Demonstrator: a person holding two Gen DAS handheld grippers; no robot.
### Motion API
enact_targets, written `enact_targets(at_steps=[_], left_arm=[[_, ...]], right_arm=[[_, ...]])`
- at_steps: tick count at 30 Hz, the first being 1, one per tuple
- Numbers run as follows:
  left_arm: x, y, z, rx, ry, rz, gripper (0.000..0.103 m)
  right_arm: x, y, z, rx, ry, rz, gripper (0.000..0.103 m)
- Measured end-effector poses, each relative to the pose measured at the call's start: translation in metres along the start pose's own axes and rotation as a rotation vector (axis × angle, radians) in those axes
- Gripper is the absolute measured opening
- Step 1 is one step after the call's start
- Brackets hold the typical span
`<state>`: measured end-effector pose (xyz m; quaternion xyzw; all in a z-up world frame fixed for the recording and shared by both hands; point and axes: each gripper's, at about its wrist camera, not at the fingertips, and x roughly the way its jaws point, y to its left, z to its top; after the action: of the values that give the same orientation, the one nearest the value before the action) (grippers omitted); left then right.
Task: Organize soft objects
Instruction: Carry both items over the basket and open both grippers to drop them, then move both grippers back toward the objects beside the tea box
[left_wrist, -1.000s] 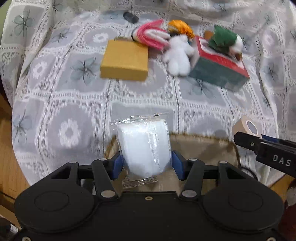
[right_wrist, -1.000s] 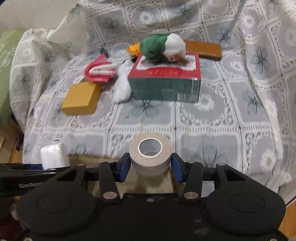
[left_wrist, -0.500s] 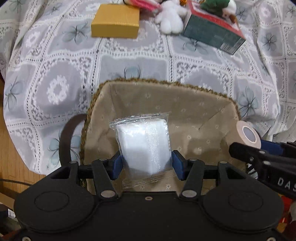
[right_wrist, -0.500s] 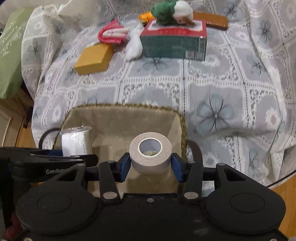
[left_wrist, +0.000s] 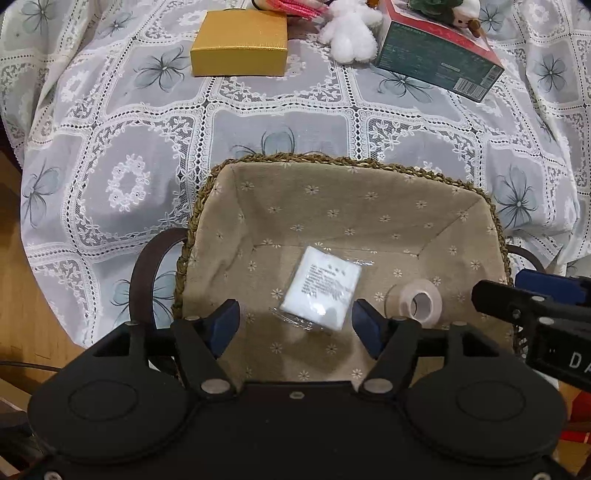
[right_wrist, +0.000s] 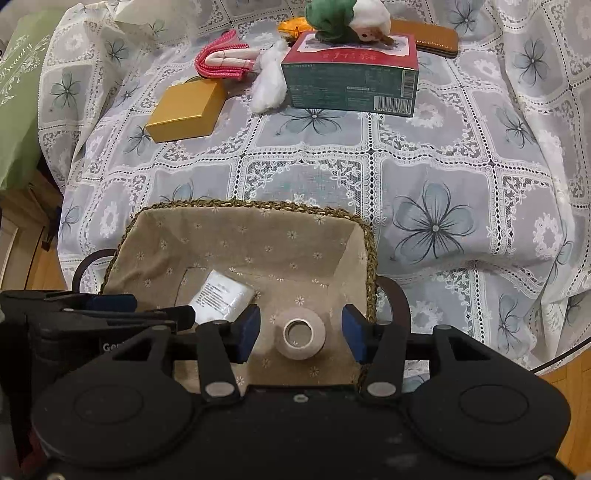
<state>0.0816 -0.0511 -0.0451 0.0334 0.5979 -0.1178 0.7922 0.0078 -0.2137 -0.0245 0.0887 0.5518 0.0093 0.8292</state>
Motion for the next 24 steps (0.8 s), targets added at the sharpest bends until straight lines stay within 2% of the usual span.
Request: enact_targets(at_steps=[14, 24], left_arm=[[-0.009, -0.001, -0.002, 0.025, -0.058, 0.064, 0.063], [-0.017, 0.001, 0.005, 0.027, -0.12, 0.101, 0.065]], right_arm=[[0.002, -0.004, 0.002, 0.014, -0.016, -0.038, 0.054], [0.003, -0.015, 0.017, 0.036, -0.072, -0.09, 0.06]])
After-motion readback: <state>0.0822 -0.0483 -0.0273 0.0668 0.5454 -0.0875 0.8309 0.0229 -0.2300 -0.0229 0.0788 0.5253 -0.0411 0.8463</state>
